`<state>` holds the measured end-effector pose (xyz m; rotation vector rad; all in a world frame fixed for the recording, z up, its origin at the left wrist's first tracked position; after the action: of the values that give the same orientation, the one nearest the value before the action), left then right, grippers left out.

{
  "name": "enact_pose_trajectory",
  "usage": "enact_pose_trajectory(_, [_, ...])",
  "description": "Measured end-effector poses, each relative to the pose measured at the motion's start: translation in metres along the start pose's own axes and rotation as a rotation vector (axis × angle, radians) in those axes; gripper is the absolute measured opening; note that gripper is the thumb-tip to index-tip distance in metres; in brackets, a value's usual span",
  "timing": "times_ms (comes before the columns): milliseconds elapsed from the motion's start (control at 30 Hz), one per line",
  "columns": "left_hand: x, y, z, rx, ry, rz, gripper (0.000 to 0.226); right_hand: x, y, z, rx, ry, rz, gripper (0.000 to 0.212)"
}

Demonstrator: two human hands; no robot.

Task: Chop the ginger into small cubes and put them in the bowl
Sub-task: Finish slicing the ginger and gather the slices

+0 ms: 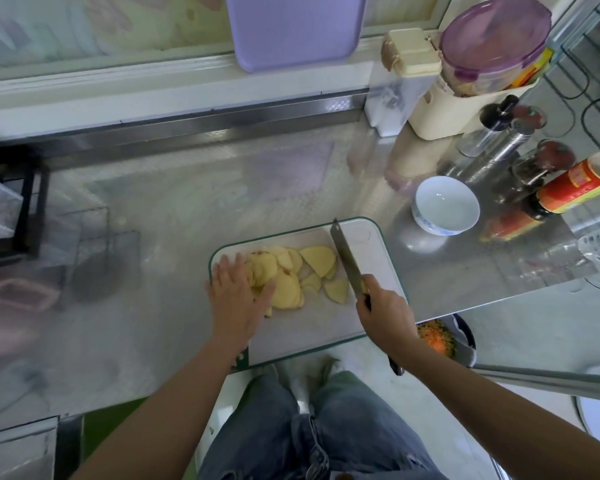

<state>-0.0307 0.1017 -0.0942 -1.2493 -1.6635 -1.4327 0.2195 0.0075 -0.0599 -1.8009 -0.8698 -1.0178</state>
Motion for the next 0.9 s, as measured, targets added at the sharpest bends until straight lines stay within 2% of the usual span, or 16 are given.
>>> enact_pose_trajectory(67, [-0.01, -0.007, -0.001, 0.028, -0.07, -0.131, 0.083, -0.012, -0.016, -0.006, 0.022, -0.024, 0.016, 0.03])
enact_pose_trajectory(267, [-0.002, -0.011, -0.008, -0.027, -0.071, -0.349, 0.072, -0.029, -0.055, -0.008, 0.058, -0.032, 0.023, 0.029])
enact_pose_trajectory(400, [0.002, -0.01, -0.013, -0.07, -0.079, -0.364, 0.071, -0.037, -0.079, -0.012, 0.083, -0.026, 0.013, 0.025])
enact_pose_trajectory(700, [0.008, -0.013, -0.014, -0.099, -0.046, -0.374, 0.062, -0.045, -0.087, -0.022, -0.013, -0.051, 0.148, 0.015])
enact_pose_trajectory(900, [0.011, -0.017, -0.014, -0.116, -0.034, -0.395, 0.056, -0.035, -0.074, -0.012, -0.088, 0.017, 0.066, 0.023])
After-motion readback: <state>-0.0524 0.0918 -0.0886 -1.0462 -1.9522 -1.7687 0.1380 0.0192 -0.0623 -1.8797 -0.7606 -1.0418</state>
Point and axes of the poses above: each hand's wrist, its own z-axis towards the middle knuckle, its own x-axis out of the back of the hand, y = z × x, the point moved 10 cm from there along z, towards the middle knuckle, and after that the axes turned 1 degree about z, right-handed, at the moved point
